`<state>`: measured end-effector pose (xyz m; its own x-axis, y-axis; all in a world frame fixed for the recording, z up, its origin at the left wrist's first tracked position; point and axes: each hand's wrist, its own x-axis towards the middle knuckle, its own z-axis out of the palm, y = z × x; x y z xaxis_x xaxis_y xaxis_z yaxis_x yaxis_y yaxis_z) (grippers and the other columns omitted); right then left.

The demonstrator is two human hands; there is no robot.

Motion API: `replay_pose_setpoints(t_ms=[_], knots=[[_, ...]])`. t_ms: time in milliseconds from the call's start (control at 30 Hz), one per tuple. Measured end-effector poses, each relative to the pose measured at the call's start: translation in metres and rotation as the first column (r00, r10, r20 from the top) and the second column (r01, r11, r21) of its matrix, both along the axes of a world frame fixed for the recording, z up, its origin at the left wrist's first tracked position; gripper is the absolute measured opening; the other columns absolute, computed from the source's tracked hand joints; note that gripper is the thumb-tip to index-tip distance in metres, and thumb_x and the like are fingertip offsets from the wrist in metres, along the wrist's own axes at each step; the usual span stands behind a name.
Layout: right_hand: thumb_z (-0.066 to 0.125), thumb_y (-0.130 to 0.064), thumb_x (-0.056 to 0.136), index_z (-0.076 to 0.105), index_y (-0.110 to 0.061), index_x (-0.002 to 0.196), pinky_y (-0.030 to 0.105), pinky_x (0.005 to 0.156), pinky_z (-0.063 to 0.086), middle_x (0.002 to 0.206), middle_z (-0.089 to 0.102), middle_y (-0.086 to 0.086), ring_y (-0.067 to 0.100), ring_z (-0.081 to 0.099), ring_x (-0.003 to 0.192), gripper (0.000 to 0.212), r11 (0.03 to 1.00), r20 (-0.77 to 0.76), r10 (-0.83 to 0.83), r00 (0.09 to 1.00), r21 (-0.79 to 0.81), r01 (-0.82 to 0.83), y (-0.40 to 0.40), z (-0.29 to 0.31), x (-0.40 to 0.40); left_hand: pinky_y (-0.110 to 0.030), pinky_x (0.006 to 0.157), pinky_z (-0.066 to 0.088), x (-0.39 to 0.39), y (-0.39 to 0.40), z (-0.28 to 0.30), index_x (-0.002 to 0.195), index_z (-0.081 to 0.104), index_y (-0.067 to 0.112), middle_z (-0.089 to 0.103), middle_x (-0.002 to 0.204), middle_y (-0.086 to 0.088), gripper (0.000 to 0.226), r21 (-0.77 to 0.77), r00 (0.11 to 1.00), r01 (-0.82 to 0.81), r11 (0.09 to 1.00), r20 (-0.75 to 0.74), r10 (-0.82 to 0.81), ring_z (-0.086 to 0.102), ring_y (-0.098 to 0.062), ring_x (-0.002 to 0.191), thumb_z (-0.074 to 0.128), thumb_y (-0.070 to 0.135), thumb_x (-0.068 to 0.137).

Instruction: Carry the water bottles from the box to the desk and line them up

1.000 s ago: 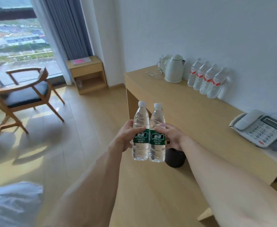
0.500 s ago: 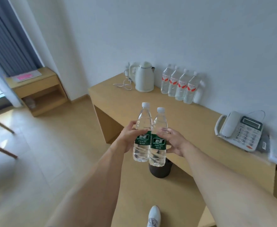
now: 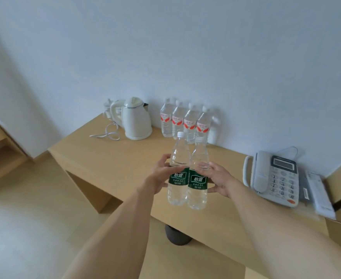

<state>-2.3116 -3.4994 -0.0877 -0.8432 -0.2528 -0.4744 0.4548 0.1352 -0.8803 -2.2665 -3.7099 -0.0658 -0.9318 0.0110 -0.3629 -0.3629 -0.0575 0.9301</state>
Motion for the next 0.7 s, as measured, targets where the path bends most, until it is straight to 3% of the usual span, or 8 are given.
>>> replay_pose_setpoints(t_ms=[67, 167, 233, 333, 400, 467, 600, 700], knots=[[0.086, -0.029, 0.076, 0.06, -0.025, 0.114, 0.056, 0.095, 0.052, 0.12, 0.067, -0.002, 0.024, 0.062, 0.113, 0.046, 0.998, -0.013, -0.064, 0.998, 0.0, 0.064, 0.012, -0.001, -0.013, -0.031, 0.067, 0.051, -0.026, 0.008, -0.004, 0.132, 0.05, 0.017, 0.07, 0.121, -0.015, 0.053, -0.021, 0.998, 0.054, 0.998, -0.022, -0.054, 0.069, -0.022, 0.095, 0.077, 0.011, 0.086], [0.086, -0.023, 0.076, 0.058, -0.031, 0.097, 0.044, 0.083, 0.053, 0.104, 0.069, -0.015, 0.015, 0.062, 0.104, 0.036, 0.986, -0.037, -0.166, 0.985, -0.025, 0.166, 0.027, -0.001, -0.028, -0.026, 0.069, 0.051, -0.062, 0.02, -0.008, 0.132, 0.052, 0.013, 0.07, 0.12, -0.017, 0.055, -0.051, 0.986, 0.151, 0.987, -0.068, -0.154, 0.069, -0.023, 0.096, 0.078, 0.005, 0.084], [0.086, -0.018, 0.076, 0.058, -0.03, 0.103, 0.038, 0.079, 0.05, 0.106, 0.07, -0.013, 0.012, 0.062, 0.104, 0.041, 0.977, -0.051, -0.213, 0.976, -0.024, 0.212, 0.035, 0.0, -0.038, -0.028, 0.072, 0.052, -0.083, 0.026, -0.009, 0.131, 0.053, 0.014, 0.071, 0.119, -0.016, 0.057, -0.049, 0.971, 0.217, 0.975, -0.089, -0.221, 0.07, -0.025, 0.1, 0.079, 0.002, 0.082], [0.086, -0.011, 0.074, 0.058, -0.025, 0.121, 0.035, 0.094, 0.048, 0.116, 0.071, -0.002, 0.016, 0.064, 0.111, 0.057, 0.966, -0.101, -0.252, 0.962, 0.023, 0.256, 0.044, 0.003, -0.054, -0.034, 0.082, 0.054, -0.112, 0.03, -0.011, 0.131, 0.053, 0.014, 0.072, 0.117, -0.015, 0.061, -0.061, 0.948, 0.293, 0.954, -0.115, -0.298, 0.069, -0.031, 0.108, 0.08, -0.002, 0.079], [0.086, -0.008, 0.074, 0.056, -0.023, 0.128, 0.035, 0.095, 0.049, 0.121, 0.07, 0.003, 0.017, 0.064, 0.113, 0.064, 0.955, -0.122, -0.282, 0.952, 0.062, 0.291, 0.046, 0.005, -0.061, -0.032, 0.081, 0.054, -0.131, 0.031, -0.015, 0.127, 0.054, 0.016, 0.073, 0.114, -0.015, 0.061, -0.084, 0.929, 0.333, 0.939, -0.141, -0.342, 0.069, -0.03, 0.109, 0.082, -0.005, 0.077], [0.088, -0.007, 0.071, 0.057, -0.024, 0.127, 0.041, 0.1, 0.05, 0.12, 0.071, 0.002, 0.02, 0.064, 0.115, 0.066, 0.946, -0.143, -0.297, 0.944, 0.094, 0.312, 0.046, 0.007, -0.067, -0.03, 0.079, 0.054, -0.148, 0.03, -0.016, 0.127, 0.053, 0.017, 0.074, 0.113, -0.011, 0.064, -0.125, 0.902, 0.384, 0.915, -0.162, -0.401, 0.07, -0.026, 0.107, 0.083, -0.005, 0.075], [0.089, -0.003, 0.068, 0.058, -0.027, 0.119, 0.049, 0.105, 0.048, 0.117, 0.072, 0.001, 0.02, 0.064, 0.115, 0.065, 0.925, -0.202, -0.307, 0.93, 0.167, 0.342, 0.047, 0.006, -0.078, -0.044, 0.094, 0.055, -0.175, 0.03, -0.018, 0.131, 0.053, 0.019, 0.071, 0.118, -0.005, 0.073, -0.266, 0.85, 0.443, 0.856, -0.179, -0.495, 0.068, -0.024, 0.109, 0.086, -0.003, 0.071], [0.088, 0.0, 0.067, 0.057, -0.03, 0.116, 0.049, 0.105, 0.048, 0.115, 0.072, 0.0, 0.018, 0.065, 0.113, 0.065, 0.902, -0.253, -0.315, 0.915, 0.22, 0.371, 0.047, 0.005, -0.085, -0.048, 0.097, 0.055, -0.187, 0.034, -0.02, 0.134, 0.053, 0.023, 0.065, 0.119, 0.002, 0.077, -0.368, 0.828, 0.429, 0.825, -0.205, -0.522, 0.067, -0.023, 0.108, 0.088, 0.001, 0.068]])
